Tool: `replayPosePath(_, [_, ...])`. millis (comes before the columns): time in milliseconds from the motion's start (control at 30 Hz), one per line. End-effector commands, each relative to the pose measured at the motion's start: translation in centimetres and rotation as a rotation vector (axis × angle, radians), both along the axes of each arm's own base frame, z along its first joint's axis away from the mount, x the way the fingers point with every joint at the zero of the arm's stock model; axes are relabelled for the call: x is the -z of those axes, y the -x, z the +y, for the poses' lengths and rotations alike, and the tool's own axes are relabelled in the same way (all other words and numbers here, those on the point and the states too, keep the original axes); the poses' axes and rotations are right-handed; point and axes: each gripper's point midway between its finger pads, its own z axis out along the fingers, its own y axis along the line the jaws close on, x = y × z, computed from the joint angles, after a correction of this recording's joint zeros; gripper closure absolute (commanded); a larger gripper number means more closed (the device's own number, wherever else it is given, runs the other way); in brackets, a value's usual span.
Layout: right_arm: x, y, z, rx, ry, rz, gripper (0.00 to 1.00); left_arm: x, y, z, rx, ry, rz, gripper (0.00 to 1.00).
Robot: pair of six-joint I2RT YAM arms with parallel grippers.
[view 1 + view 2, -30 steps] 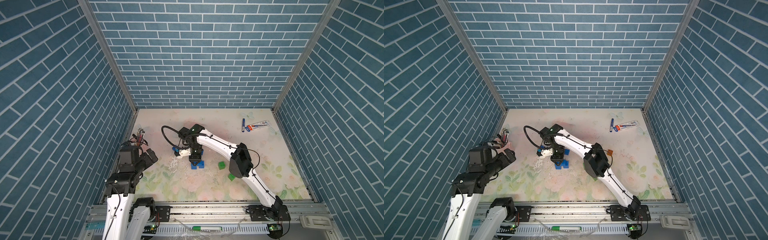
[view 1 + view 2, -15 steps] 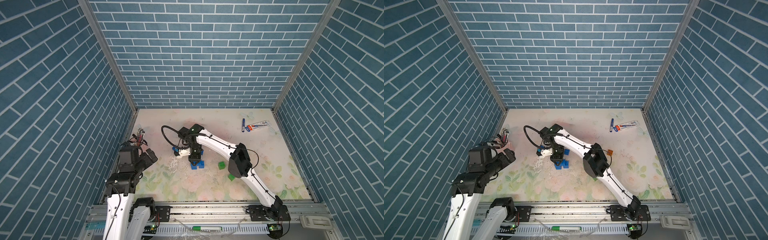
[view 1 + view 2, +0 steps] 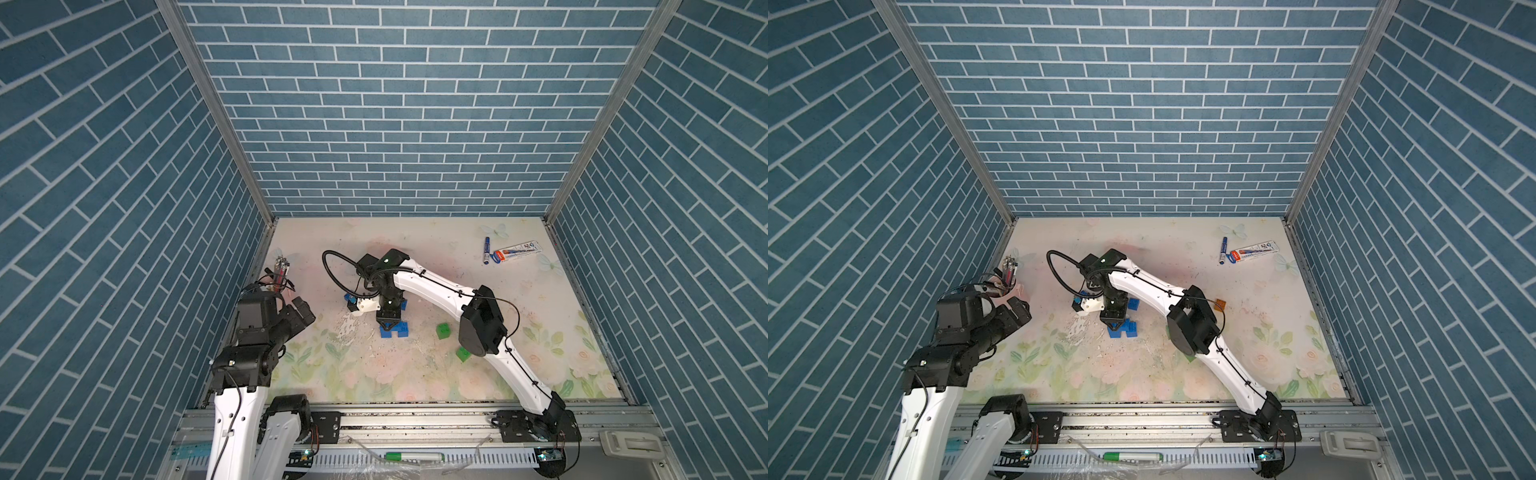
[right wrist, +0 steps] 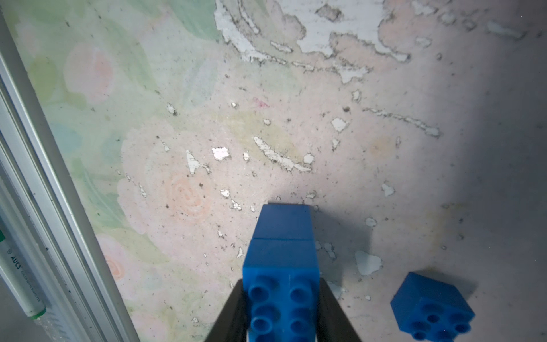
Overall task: Assemble the letter h with lego
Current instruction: Assemble the lego brick with the lego brick.
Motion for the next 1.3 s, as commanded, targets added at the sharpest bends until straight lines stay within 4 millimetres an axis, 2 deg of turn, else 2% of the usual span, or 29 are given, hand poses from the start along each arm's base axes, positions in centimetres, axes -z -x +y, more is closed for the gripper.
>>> replayPosePath(0, [-2.1,0.1,0.4,-0.016,-0.052,-0.039,1.00,0.0,-0.2,0.1,0.000,-0.002,-0.014,0.01])
replayPosePath(533, [-2.1,1.2,-0.3,-0.019,-0.061,-0.020,1.00,0.0,-0.2,0.1,0.002,-0.001,-0.012,0.01])
replayPosePath(767, [-1.1,1.3,-0.6,-0.014,-0.056,-0.025,1.00,0.1,-0.2,0.1,0.001,0.000,-0.009,0.01])
replayPosePath(967, [-1.5,1.7,-0.6,-0.015,-0.092,-0.024,1.00,0.0,-0.2,0.1,-0.001,0.000,-0.012,0.01])
replayPosePath(1267, [-0.2,2.1,-0.8,0.021,-0.084,-0.013,1.00,0.0,-0.1,0.1,-0.002,-0.001,-0.011,0.01])
